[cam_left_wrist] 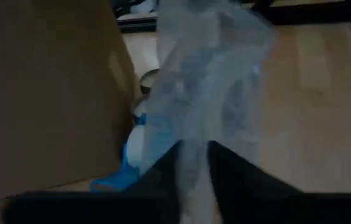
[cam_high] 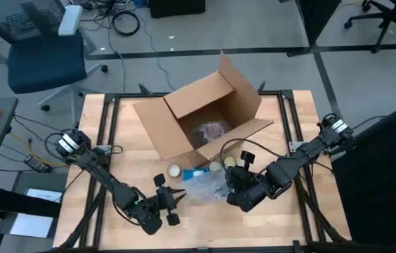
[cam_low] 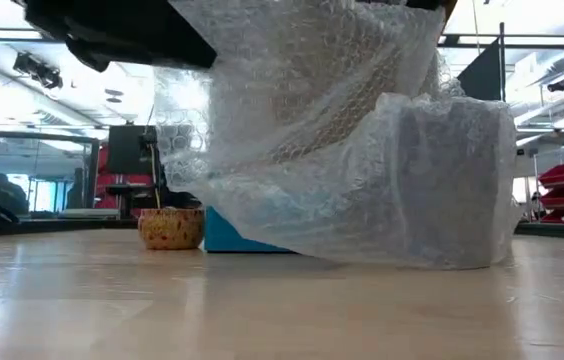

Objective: Wrap mug
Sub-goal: Wrap the purple mug with the bubble wrap

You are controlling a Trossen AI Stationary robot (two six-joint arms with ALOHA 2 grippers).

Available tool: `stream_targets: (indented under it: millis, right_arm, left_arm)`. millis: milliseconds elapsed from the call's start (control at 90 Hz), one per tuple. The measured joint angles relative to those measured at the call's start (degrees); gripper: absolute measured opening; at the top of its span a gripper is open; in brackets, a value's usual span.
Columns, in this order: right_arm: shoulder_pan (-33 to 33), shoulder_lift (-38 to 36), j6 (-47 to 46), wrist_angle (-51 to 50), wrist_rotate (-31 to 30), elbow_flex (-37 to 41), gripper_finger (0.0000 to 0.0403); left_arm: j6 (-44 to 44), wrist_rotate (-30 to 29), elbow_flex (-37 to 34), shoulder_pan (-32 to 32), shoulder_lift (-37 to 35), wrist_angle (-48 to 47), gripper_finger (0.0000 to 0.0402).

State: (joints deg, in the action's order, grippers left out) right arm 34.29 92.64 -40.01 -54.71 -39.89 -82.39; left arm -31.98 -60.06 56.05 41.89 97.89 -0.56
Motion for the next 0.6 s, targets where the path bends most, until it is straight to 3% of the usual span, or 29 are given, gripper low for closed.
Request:
stream_targets:
  millis: [178, 300, 400, 600]
  right_arm:
    - [1.4, 0.0, -1.9, 0.0, 1.9, 0.0, 0.0]
    - [2.9, 0.0, -3.4, 0.2, 8.2, 0.0, 0.0]
    - [4.0, 0.0, -5.4, 1.8, 12.1, 0.6, 0.0]
    - [3.9, 0.1, -5.1, 10.9, 14.3, 5.7, 0.0]
  left_arm:
    - [0.7, -5.3, 0.9, -1.3, 0.0, 1.8, 0.0001]
    - [4.8, -7.7, 4.0, -2.2, 0.0, 2.1, 0.0]
    - [8.7, -8.8, 6.8, -3.2, 0.0, 2.1, 0.0]
    - [12.5, -7.7, 9.9, -6.5, 0.0, 3.0, 0.0]
